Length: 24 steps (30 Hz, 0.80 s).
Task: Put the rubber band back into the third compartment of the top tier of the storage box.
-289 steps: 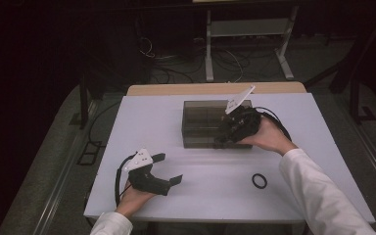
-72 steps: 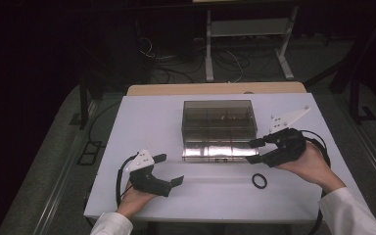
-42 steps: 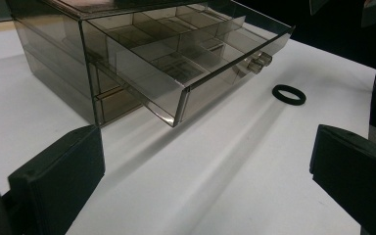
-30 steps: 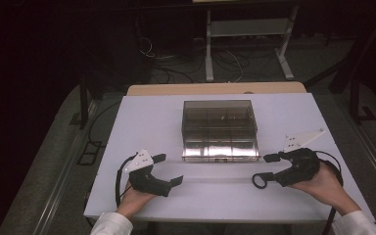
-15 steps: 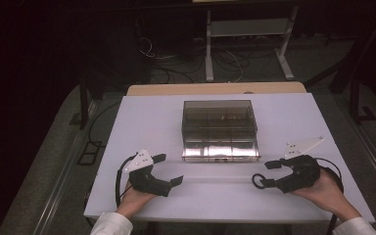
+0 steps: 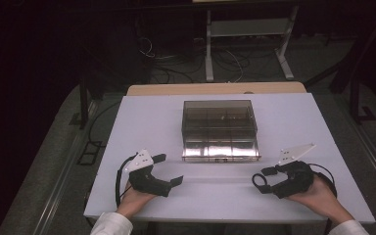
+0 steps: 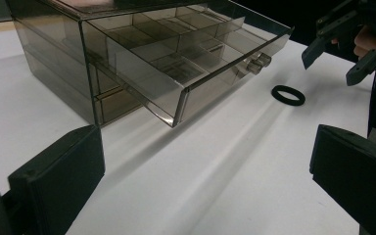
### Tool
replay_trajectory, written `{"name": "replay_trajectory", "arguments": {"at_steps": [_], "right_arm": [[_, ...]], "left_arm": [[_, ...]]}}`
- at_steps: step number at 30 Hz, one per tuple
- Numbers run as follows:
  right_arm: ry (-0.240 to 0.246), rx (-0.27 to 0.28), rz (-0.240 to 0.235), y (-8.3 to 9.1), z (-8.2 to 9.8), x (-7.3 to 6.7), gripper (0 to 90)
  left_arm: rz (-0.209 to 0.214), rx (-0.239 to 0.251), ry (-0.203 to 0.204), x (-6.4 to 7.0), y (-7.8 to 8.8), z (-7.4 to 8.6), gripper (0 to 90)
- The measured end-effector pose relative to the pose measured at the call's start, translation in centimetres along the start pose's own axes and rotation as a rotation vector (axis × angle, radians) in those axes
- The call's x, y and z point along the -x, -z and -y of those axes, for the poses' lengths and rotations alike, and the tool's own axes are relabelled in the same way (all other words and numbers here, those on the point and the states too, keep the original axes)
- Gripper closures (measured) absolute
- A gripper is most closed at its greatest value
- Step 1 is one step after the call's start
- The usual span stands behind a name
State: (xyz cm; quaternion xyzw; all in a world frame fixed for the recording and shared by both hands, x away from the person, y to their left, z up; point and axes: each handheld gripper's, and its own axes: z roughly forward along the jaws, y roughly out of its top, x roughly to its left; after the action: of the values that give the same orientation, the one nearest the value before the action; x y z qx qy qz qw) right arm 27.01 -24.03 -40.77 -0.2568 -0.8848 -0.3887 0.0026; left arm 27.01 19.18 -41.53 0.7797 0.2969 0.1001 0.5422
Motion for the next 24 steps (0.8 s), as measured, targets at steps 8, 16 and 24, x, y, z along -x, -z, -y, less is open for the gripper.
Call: {"name": "replay_trajectory", "arguments": {"at_steps": [8,16,24], "right_arm": [[-0.006,-0.017,-0.004,-0.9,0.6,0.1,33.7],[-0.013,-0.036,-0.007,-1.6,1.1,0.3,34.5],[-0.010,-0.061,-0.007,-2.2,1.4,0.5,41.3]], "left_arm": [[0.000,-0.001,0.000,0.0,0.0,0.0,0.0],[0.001,-0.002,-0.001,0.0,0.0,0.0,0.0],[0.002,-0.002,-0.001,0.0,-0.1,0.0,0.0]]}}
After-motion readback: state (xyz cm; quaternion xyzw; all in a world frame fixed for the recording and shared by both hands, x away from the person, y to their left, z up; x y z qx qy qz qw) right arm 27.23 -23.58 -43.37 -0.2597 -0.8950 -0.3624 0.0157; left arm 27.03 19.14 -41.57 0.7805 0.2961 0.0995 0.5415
